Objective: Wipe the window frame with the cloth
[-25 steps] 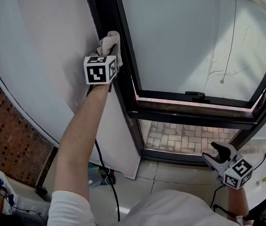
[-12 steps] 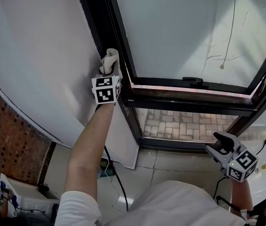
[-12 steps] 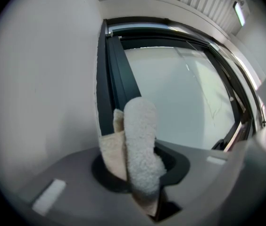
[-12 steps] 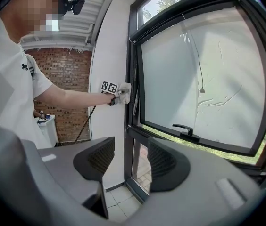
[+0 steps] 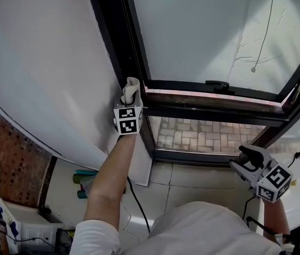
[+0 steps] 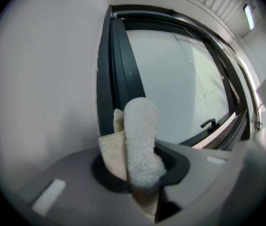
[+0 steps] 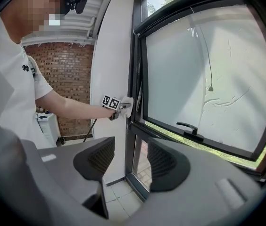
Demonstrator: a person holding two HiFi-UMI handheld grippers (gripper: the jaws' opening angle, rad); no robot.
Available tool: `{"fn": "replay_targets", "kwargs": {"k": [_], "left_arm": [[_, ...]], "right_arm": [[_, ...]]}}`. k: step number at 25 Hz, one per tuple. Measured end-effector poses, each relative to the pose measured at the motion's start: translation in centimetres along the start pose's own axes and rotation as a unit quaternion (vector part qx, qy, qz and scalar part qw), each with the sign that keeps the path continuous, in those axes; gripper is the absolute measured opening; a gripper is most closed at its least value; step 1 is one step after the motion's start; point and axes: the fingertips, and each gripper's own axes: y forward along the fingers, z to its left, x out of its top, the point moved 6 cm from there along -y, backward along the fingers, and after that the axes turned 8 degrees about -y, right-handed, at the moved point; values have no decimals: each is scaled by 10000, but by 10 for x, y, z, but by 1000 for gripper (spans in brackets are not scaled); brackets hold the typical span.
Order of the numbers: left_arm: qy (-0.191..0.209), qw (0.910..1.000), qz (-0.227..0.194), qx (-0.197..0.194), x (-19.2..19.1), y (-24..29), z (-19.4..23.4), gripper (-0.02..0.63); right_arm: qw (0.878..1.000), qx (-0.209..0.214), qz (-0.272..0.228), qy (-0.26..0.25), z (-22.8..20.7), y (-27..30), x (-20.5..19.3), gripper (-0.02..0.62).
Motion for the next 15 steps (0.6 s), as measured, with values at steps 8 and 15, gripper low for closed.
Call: {"fn": "replay_targets", "kwargs": {"k": [8, 15], "left_arm": [[74, 9993, 335, 135, -70, 9, 6, 104], [-142, 9991, 279, 295, -88, 9, -8, 104]], "right_arm": [[9995, -57, 281, -141, 1, 0, -1, 219], [9992, -93, 389, -50, -3, -7, -7, 219]]}}
